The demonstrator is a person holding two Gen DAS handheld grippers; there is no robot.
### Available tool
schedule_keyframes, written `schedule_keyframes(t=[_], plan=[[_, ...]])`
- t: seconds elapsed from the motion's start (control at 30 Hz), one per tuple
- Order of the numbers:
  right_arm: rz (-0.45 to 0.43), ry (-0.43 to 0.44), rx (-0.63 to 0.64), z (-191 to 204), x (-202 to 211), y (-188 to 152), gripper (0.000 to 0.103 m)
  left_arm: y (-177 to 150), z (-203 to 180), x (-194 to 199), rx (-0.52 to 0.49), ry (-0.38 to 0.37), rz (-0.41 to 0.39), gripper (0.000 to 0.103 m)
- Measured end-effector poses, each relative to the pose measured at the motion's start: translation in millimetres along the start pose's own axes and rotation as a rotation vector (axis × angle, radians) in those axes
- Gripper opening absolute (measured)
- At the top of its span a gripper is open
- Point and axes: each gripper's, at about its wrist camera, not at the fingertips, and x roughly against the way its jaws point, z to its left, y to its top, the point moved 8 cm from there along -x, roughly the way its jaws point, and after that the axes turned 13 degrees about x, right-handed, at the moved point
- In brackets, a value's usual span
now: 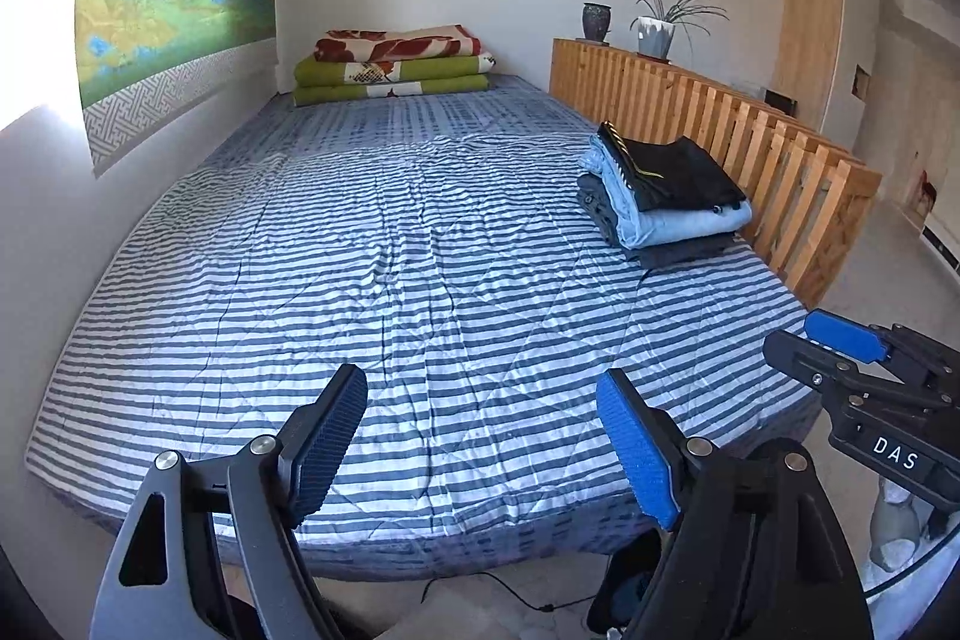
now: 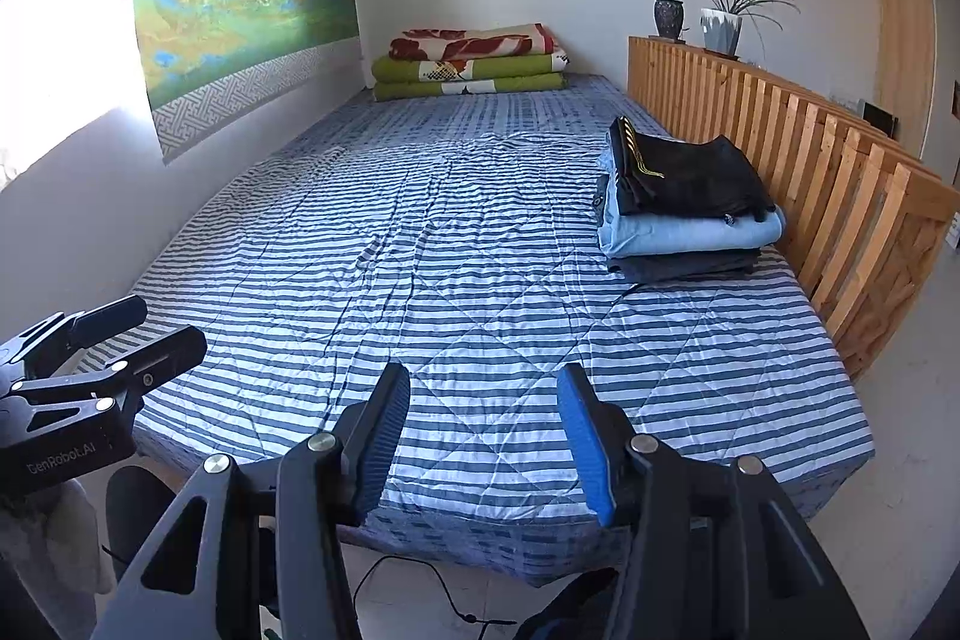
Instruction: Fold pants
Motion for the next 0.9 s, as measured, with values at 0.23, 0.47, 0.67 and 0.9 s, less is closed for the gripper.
schedule_keyframes(t=[0.23,0.47,0.67,0.9], plan=[[0.000,-0.041,0.022,3.6,-1.5,-5.3,0.048,-2.7,8.5,-4.5,0.023,0.006,0.012,0.083],[0.004,-0.040,0.025,8.1,-8.7,-6.6,0.048,-7.5,14.0,-11.5,0.018,0.022,0.023,0.084],[0.021,-0.029,0.034,12.1,-17.7,-12.1,0.050,-10.3,17.9,-21.4,0.037,0.023,0.037,0.085],[0.030,-0.011,0.021,8.2,-24.0,-18.6,0.051,-9.8,15.0,-29.5,0.037,0.039,0.023,0.085]])
